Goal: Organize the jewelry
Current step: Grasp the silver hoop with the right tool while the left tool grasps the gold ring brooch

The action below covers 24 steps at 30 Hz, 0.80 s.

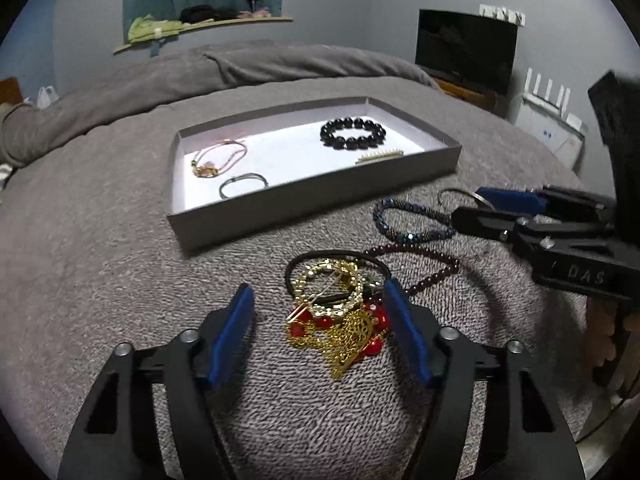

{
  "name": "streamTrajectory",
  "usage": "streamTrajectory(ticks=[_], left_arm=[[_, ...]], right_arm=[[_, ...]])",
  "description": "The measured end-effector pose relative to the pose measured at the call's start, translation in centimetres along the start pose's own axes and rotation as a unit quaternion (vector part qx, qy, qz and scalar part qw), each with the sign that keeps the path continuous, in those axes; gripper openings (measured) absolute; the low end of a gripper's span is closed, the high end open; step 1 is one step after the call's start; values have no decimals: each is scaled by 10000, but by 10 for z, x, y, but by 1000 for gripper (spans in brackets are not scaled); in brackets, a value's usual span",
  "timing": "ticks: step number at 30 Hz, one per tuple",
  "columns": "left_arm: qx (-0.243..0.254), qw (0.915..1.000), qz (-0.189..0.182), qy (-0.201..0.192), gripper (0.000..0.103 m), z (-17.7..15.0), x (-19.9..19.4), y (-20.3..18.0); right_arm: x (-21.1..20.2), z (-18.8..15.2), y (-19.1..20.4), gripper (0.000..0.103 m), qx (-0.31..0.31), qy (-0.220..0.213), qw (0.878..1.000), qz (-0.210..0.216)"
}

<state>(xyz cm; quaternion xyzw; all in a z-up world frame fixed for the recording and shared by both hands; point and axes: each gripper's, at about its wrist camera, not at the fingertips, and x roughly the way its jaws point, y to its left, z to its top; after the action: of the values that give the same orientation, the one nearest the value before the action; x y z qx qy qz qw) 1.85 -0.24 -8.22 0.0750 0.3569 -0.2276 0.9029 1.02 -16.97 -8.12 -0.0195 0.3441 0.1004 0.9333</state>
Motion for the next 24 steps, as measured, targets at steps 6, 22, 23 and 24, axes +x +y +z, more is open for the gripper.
streamTrajectory(ticks=[6,22,23,24], left_arm=[[-132,9998,-100,84,47,0,5,4],[4,10000,-60,78,39,-2,2,-1],[33,10000,-48,59,39,-2,1,-1],[51,10000,-33,49,39,-2,0,-1]], right_arm=[[-4,0,-3,47,21,-24,10000,10],[-4,-2,0,47,-15,-22,10000,-5],[-4,-2,0,47,-23,-20,10000,-13],[-4,-2,0,47,-28,-19,10000,-18]])
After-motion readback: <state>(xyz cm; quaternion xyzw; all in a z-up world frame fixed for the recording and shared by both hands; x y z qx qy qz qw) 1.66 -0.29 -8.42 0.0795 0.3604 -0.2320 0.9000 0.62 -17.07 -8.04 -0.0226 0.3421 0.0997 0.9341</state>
